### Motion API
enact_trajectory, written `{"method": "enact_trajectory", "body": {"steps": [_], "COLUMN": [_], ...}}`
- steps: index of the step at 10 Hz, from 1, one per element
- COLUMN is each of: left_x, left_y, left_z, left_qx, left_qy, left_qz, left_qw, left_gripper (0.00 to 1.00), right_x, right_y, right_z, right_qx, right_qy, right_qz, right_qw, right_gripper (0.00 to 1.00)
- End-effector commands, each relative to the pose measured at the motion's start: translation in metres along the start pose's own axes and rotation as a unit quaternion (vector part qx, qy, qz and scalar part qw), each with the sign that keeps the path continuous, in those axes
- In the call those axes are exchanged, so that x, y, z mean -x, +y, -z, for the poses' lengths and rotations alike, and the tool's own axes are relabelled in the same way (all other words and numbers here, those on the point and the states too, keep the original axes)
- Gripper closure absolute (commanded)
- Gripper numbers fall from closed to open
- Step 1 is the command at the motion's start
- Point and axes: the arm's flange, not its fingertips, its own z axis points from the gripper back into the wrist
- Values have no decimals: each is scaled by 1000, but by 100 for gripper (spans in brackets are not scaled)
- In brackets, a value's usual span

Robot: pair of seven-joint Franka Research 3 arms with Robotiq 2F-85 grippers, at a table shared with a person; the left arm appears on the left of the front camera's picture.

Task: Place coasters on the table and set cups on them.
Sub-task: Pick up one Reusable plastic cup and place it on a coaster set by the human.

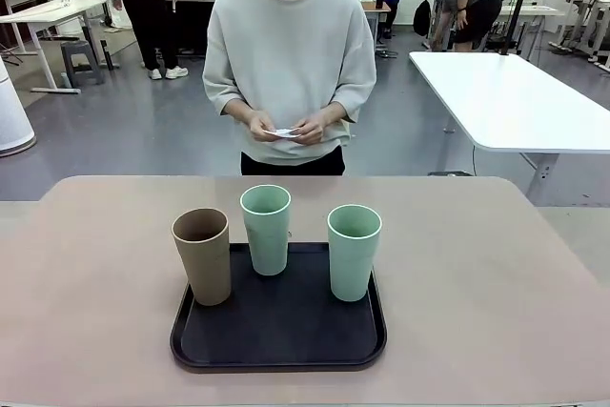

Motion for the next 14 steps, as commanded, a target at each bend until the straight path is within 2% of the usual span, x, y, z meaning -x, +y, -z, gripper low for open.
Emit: {"method": "enact_trajectory", "body": {"steps": [1,3,6,8,9,14], "left_x": [-7,-11,-14,-13,-15,-15], "left_y": [16,32,42,31,37,37], "left_z": [-4,12,12,14,14,14], "left_qx": [-25,-38,-48,-61,-42,-42], "left_qy": [20,47,36,11,39,39], "left_qz": [32,42,52,51,41,41], "left_qw": [999,997,997,997,998,998], "left_gripper": [0,0,0,0,0,0], "right_x": [-6,-7,-7,-8,-5,-5], "right_y": [-21,-35,-39,-29,-34,-34], "right_z": [-9,-13,-13,-6,-7,-7], "right_qx": [22,27,33,41,23,23], "right_qy": [-2,1,6,-2,4,4], "right_qz": [-29,-49,-64,-75,-56,-56], "right_qw": [999,998,997,996,998,998], "right_gripper": [0,0,0,0,0,0]}}
